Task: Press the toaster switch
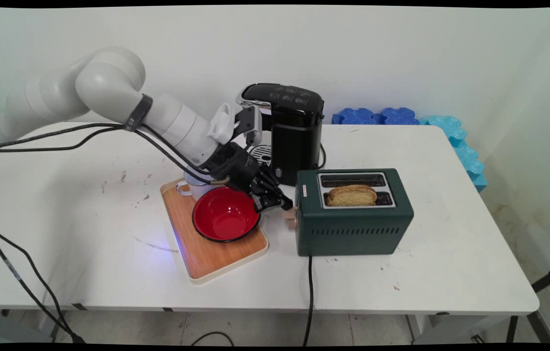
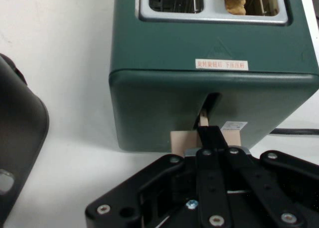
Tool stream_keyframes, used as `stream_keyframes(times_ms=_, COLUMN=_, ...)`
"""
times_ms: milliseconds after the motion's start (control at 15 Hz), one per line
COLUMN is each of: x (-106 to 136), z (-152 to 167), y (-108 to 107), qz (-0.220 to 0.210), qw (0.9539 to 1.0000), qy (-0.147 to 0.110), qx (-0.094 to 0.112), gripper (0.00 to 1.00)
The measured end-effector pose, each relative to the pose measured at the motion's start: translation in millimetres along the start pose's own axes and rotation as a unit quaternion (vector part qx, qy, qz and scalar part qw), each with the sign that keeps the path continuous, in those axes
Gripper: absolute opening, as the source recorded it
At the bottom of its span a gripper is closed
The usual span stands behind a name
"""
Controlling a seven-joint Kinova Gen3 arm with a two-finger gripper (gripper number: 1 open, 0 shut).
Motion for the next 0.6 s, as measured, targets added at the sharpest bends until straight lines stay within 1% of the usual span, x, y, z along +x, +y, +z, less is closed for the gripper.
stream_keyframes(times_ms=600, x=-5.6, z=2.7, y=1.3, qz=0.0, qw=1.0, qy=0.001, qx=0.001, gripper=0.0)
